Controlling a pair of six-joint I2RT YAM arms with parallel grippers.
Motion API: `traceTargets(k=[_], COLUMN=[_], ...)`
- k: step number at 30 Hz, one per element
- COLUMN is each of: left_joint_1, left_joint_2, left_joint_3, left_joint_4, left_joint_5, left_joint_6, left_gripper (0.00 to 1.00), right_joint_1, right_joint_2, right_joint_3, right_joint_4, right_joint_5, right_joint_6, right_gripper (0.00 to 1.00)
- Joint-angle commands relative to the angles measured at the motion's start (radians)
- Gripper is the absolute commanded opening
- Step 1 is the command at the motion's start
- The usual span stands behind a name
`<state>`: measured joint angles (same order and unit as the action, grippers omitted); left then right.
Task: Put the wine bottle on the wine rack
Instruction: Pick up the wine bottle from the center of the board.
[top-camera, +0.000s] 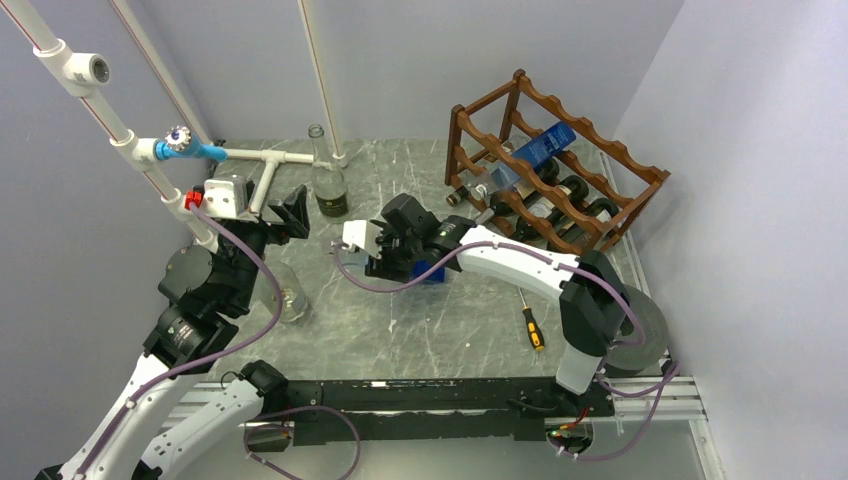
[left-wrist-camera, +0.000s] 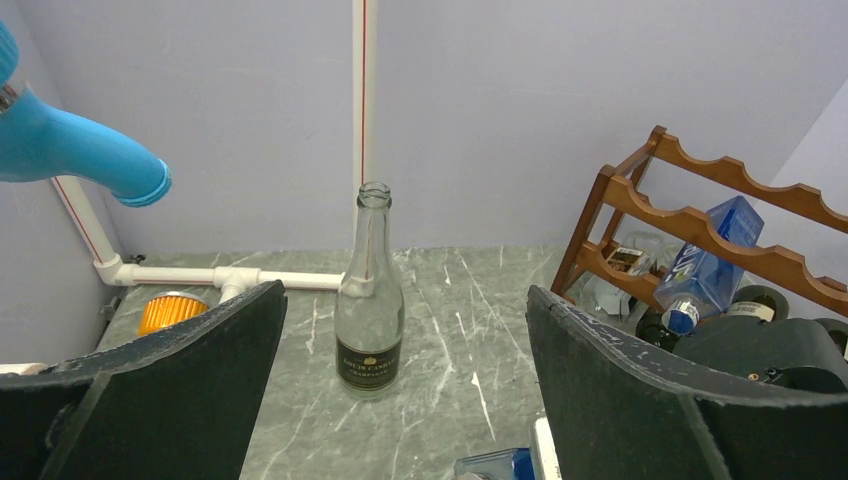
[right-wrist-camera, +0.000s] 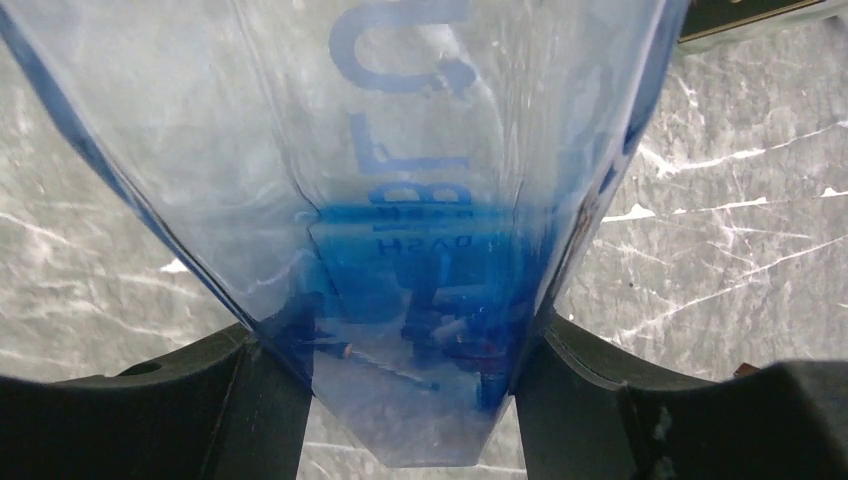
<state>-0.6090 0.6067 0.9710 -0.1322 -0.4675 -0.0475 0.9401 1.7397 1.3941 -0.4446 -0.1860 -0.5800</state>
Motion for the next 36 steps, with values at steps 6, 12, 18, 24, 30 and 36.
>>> traceTargets(k=[6, 12, 18, 24, 30, 36], left_joint_1=[0.005, 0.005, 0.005, 0.005, 0.003, 0.003], left_joint_2=[0.005, -0.005, -0.007, -0.023, -0.028, -0.026], left_joint_3=[0.034, 0.030, 0.032, 0.026, 0.030, 0.022], left_joint_4=[0.013, 0.016, 0.012, 0.017, 0.008, 0.014], left_joint_5=[0.013, -0.002, -0.001, -0.013, -0.016, -0.021], left_joint_6=[-0.018, -0.014, -0.019, -0.023, -0.032, -0.033], left_gripper=[0.95, 0.95, 0.94, 0.94, 0.94, 0.94], right_joint_1=[0.029, 0.069, 0.115, 0.157, 0.161, 0.172], right_joint_2=[0.017, 0.113, 0.173, 0.144, 0.129, 0.047], right_joint_3=[-0.005, 0.042, 0.014, -0.082, -0.136, -0.242], right_joint_4=[0.029, -0.044, -0.018, 0.064, 0.098, 0.194], right_joint_5=[0.010, 0.009, 0.082, 0.143, 0.202, 0.268], right_joint_6=[-0.270, -0.340, -0.346, -0.350, -0.243, -0.178], right_gripper=[0.00, 0.00, 0.00, 0.07, 0.56, 1.00])
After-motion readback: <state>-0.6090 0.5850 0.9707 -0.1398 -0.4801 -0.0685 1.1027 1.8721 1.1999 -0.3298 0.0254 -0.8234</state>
